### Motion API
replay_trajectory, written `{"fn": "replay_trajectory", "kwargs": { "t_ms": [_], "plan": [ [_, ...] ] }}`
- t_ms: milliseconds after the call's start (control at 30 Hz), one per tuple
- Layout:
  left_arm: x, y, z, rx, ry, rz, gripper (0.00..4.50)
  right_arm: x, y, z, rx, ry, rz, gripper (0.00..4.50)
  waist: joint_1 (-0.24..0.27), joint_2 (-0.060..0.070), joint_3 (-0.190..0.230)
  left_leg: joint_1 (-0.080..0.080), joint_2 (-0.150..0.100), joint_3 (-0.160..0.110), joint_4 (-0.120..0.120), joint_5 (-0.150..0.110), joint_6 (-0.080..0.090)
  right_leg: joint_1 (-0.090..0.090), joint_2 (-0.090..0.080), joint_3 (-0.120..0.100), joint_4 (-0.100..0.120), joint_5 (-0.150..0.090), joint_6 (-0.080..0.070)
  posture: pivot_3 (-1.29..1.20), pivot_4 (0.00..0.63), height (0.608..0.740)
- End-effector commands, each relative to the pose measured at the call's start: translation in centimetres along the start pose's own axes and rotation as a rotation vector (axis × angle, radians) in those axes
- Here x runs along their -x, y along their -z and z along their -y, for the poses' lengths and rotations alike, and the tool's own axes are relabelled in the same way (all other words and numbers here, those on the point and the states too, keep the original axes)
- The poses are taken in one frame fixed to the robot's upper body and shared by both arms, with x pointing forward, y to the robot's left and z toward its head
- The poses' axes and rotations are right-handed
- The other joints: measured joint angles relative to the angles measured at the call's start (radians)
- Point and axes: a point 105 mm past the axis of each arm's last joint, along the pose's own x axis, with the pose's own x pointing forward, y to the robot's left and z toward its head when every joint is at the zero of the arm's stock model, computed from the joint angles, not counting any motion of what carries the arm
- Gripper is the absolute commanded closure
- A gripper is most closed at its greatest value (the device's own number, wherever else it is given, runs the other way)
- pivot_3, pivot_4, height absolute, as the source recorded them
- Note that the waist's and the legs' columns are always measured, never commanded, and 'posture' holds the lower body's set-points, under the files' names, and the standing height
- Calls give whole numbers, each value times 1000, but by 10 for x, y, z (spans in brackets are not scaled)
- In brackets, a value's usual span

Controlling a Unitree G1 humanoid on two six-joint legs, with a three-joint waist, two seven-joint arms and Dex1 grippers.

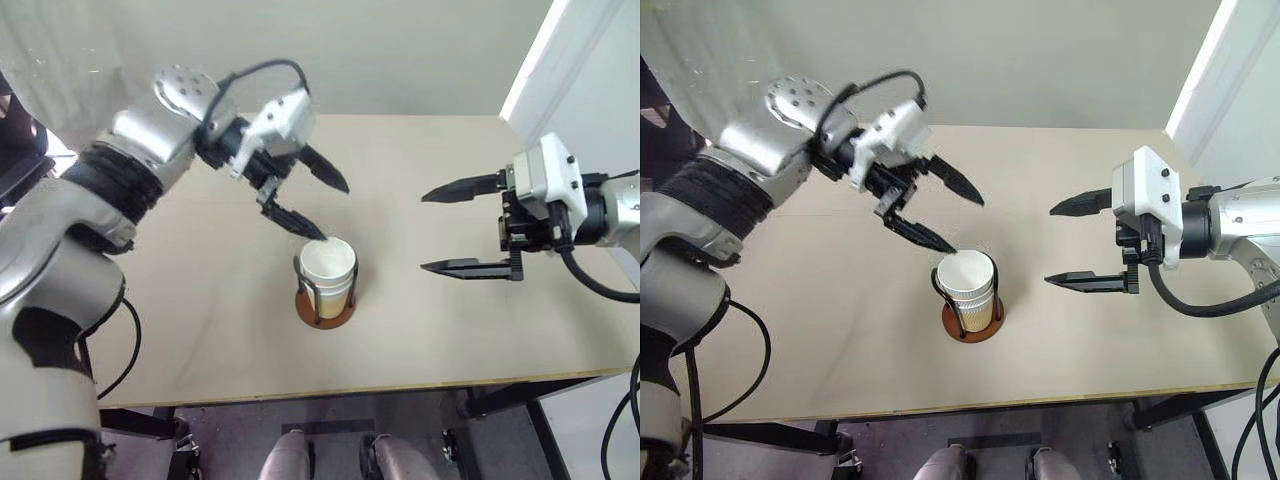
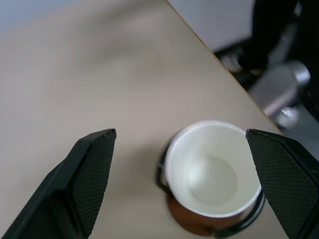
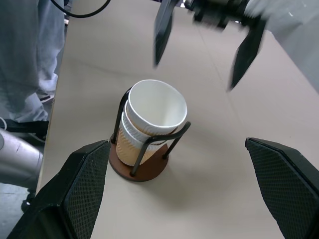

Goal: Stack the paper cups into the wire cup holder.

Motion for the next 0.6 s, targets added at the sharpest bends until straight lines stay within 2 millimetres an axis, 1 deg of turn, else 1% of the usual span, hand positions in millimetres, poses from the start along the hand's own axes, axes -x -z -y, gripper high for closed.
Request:
{"fn": "replay_trajectory", "kwargs": {
  "t_ms": [33,100,167,233,267,333,400,500,600],
  "plan": [
    [31,-12,10,7,-61,61,37,-1,1,-4,12,-33,4,0,-4,1,0,0,0,1,-1,0,0,0,0,0,0,0,0,0,150,740],
    [47,0,20,49,-110,50,37,-11,6,-11,-20,-73,11,0,-13,3,-1,1,0,2,-3,1,-3,0,0,1,-1,0,-1,0,150,740],
    [58,11,31,104,-147,55,37,-19,15,-15,-58,-86,10,0,-19,4,-2,3,1,2,-4,6,-10,0,1,2,-1,-1,-1,0,150,740],
    [66,23,47,166,-186,55,37,-23,24,-15,-83,-91,3,0,-20,4,-2,3,0,2,-5,7,-11,-1,1,2,0,-1,-1,0,150,740],
    [71,29,55,198,-223,58,37,-25,25,-14,-87,-93,10,0,-24,4,-2,3,1,2,-5,7,-12,-2,1,2,1,-1,-1,0,150,740],
    [75,33,67,239,-285,64,37,-26,23,-11,-91,-97,29,0,-27,3,-2,3,0,3,-6,7,-12,-3,1,2,1,-1,-1,0,150,740],
    [81,39,84,293,-374,74,37,-27,22,-4,-85,-108,48,0,-30,3,-2,2,0,3,-5,7,-13,-4,1,3,2,-1,-2,0,150,740],
    [85,41,97,335,-510,93,37,-26,28,5,-74,-125,36,0,-32,3,-2,3,0,3,-4,7,-13,-4,1,3,4,-1,-3,0,150,740],
    [95,44,113,355,-690,110,37,-27,34,18,-54,-135,13,0,-30,1,-3,5,0,4,-4,7,-12,-3,1,3,8,-2,-6,0,150,740]
  ]
}}
